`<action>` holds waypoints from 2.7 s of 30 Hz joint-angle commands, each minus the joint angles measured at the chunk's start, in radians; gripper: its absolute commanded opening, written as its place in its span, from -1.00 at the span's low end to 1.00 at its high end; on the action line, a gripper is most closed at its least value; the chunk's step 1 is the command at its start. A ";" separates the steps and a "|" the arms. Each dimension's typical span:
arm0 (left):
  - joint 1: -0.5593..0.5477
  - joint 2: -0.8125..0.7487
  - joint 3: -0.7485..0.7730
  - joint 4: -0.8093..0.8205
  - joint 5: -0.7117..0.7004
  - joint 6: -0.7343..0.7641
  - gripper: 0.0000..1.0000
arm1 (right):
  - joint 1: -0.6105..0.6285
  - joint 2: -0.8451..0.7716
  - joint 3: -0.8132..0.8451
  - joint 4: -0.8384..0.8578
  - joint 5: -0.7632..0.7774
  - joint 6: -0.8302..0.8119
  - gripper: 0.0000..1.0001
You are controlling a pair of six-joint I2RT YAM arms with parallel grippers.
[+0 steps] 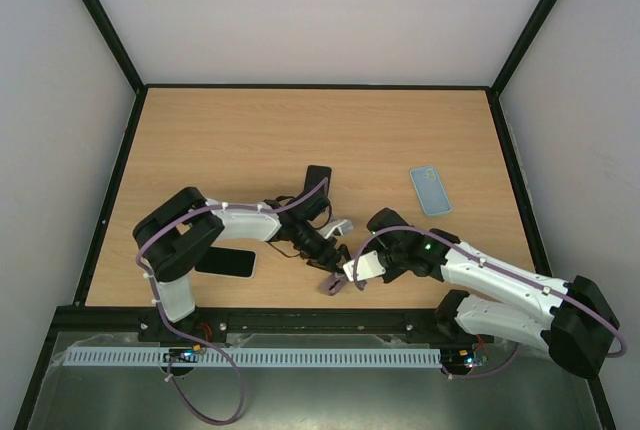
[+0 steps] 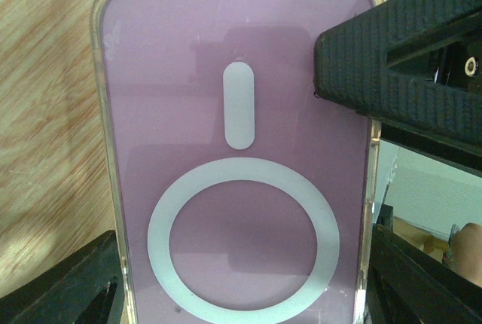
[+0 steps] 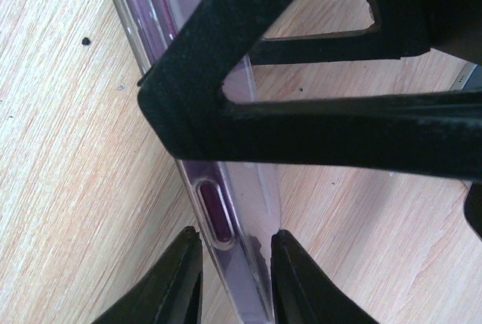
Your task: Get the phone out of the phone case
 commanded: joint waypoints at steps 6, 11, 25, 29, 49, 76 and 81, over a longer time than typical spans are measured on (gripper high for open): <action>0.002 -0.039 0.008 -0.031 0.007 0.103 0.37 | 0.011 -0.025 -0.005 -0.028 0.021 0.005 -0.83; 0.009 -0.105 -0.027 -0.017 -0.007 0.119 0.79 | 0.010 -0.056 0.044 -0.132 0.015 0.022 -0.96; 0.002 -0.584 -0.175 0.126 -0.797 0.000 0.91 | -0.206 0.014 0.228 -0.348 -0.226 0.239 -0.96; -0.086 -0.777 -0.204 0.114 -1.120 0.025 0.98 | -0.336 0.061 0.319 -0.392 -0.482 0.358 -0.96; -0.095 -0.915 -0.300 0.491 -0.782 -0.102 0.36 | -0.483 -0.214 0.077 0.488 -1.176 1.546 -0.96; -0.096 -0.827 -0.214 0.571 -0.620 -0.140 -0.94 | -0.484 -0.157 0.127 0.399 -1.233 1.539 -0.96; -0.074 -0.844 -0.186 0.497 -0.635 -0.134 -0.95 | -0.484 -0.134 0.150 0.266 -1.319 1.332 -0.55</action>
